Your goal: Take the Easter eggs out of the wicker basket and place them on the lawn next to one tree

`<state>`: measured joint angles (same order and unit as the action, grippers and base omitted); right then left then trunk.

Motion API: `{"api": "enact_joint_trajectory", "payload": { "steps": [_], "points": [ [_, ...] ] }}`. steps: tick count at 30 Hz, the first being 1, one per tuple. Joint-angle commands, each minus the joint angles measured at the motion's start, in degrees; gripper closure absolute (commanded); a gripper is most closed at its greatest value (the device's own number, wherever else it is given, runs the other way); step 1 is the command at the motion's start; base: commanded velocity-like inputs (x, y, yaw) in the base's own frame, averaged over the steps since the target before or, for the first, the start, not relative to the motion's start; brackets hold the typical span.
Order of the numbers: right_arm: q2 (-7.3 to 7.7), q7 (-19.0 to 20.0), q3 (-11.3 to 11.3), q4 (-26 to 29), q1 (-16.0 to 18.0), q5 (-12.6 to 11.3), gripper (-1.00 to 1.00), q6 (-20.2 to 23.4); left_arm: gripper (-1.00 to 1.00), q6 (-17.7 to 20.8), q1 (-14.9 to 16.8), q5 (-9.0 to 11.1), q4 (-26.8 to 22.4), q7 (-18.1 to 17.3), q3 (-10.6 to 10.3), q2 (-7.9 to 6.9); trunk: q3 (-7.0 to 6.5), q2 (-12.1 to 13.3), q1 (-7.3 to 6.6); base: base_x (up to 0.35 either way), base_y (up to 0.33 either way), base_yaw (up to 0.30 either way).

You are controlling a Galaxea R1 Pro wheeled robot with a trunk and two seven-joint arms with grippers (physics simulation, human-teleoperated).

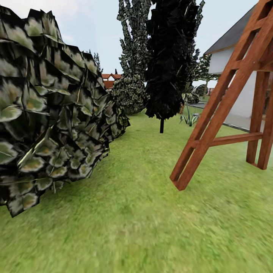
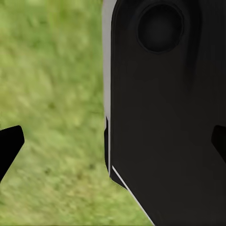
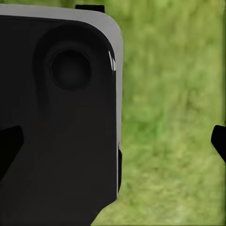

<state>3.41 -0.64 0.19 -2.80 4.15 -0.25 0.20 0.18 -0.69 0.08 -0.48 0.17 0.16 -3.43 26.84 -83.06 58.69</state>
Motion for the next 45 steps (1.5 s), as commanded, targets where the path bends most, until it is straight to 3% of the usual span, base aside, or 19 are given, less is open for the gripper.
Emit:
{"api": "enact_joint_trajectory", "payload": {
  "steps": [1,45],
  "points": [
    [0.01,-0.07,0.04,-0.1,0.07,-0.02,-1.0,0.02,-1.0,0.04,-0.01,0.01,-0.05,0.01,0.01,0.0,0.04,-0.02,0.03,0.333,0.0,0.086],
    [0.0,0.02,0.06,-0.12,0.07,-0.02,-1.0,0.07,-1.0,0.05,-0.01,0.01,-0.05,0.0,0.01,0.0,0.04,-0.02,0.03,0.333,0.0,0.003]
  ]
}}
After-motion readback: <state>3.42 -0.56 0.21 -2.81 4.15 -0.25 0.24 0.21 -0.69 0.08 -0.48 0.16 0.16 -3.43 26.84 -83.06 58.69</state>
